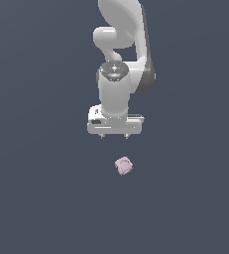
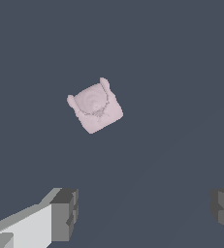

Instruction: Pick up the object and move it to a goal position.

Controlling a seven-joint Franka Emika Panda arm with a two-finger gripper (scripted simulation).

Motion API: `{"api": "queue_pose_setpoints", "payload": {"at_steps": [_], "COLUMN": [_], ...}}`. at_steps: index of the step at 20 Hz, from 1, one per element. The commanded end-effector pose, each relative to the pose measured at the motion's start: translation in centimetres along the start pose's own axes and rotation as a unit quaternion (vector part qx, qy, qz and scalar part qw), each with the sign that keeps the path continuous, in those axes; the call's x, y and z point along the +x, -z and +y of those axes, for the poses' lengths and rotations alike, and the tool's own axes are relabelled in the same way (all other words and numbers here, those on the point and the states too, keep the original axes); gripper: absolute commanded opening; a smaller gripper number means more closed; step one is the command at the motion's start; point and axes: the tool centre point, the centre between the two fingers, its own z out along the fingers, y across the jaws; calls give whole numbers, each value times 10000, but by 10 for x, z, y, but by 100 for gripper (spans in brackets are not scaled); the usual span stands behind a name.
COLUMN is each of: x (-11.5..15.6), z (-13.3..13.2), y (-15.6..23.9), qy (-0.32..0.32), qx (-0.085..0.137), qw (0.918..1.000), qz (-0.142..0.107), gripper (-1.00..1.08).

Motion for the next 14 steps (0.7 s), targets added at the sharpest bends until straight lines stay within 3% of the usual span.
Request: {"api": "queue_pose_setpoints", "payload": {"at_steps": [1, 9, 14], "x": [0, -5, -5], "z": [0, -33, -34], "y": [0, -5, -5], "qy": [0, 64, 70], "qx": [0, 111, 114], "qw": [10000, 9999, 9999], "qz": [0, -76, -78], "gripper": [100, 100, 100]}}
